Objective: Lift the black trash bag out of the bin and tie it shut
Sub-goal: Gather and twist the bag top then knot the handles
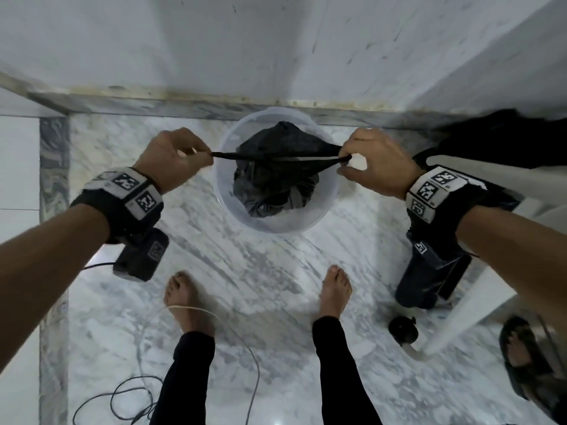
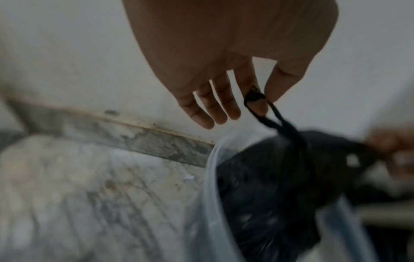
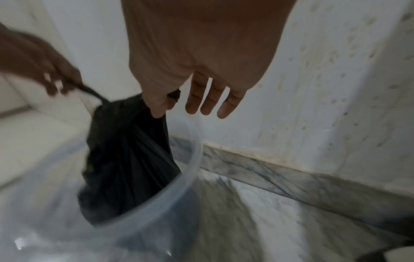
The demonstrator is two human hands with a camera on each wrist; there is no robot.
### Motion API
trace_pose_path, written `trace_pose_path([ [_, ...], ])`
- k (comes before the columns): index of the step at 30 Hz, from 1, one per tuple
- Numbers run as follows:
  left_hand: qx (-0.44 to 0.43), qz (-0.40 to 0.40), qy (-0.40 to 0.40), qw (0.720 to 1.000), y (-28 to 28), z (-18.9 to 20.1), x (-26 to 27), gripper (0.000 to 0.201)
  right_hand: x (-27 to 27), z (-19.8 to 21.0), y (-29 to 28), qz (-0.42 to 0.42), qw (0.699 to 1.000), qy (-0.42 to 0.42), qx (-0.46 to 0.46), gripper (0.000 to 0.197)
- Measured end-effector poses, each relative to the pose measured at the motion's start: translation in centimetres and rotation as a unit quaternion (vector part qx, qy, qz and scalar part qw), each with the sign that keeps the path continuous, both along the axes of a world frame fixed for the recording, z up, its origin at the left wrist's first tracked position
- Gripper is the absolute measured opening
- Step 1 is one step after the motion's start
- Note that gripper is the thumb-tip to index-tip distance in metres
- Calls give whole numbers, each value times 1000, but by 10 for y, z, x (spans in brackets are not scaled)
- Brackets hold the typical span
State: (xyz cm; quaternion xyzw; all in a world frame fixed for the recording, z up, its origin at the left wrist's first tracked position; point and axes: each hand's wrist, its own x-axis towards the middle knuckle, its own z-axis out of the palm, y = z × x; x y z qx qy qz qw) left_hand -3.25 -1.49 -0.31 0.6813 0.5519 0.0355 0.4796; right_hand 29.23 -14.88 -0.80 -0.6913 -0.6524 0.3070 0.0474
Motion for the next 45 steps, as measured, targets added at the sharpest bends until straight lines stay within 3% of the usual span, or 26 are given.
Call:
trace_pose_path([
  [2,-109,132,-96,981,1,11,7,16,-5,16,4,-43,995,80,49,6],
  [5,-224,268,-209,913,0,19,18,35,-13,32,7,-100,980,171,33,6],
  [7,-279,333,-248,866,-2,20,24,23,-17,35,9,-149,957,247,-4,13],
  [9,-298,363,-260,844,-5,23,30,5,-22,34,10,-185,927,324,-18,12],
  [10,-301,368,-268,838,-7,24,32,6,-24,34,11,-193,917,350,-17,11],
  [14,-312,381,-287,822,-10,27,35,17,-32,33,16,-204,905,372,-9,14],
  [18,-321,390,-289,813,-11,25,38,17,-37,32,22,-242,876,418,3,38],
  [21,-319,404,-295,805,-14,26,42,12,-43,34,24,-273,857,437,12,36],
  [23,-318,415,-296,799,-15,25,43,16,-46,33,26,-326,824,463,8,34],
  [27,-320,445,-302,780,-17,19,39,24,-48,24,26,-468,701,537,-39,28],
  [29,-323,456,-306,771,-18,16,36,29,-45,19,22,-490,668,558,-46,21],
  [31,-325,465,-314,761,-20,14,34,31,-40,17,18,-489,664,562,-64,20],
  [35,-327,467,-326,754,-23,14,35,35,-34,15,11,-440,701,550,-111,39],
  [37,-330,463,-331,753,-24,14,36,42,-36,12,7,-418,704,560,-128,45],
  [40,-337,456,-339,751,-24,13,37,46,-42,7,1,-438,674,581,-128,49],
  [42,-340,448,-344,752,-26,11,37,46,-48,4,-2,-458,659,585,-118,41],
  [45,-343,418,-333,772,-29,5,37,45,-55,0,-5,-489,638,585,-111,30],
])
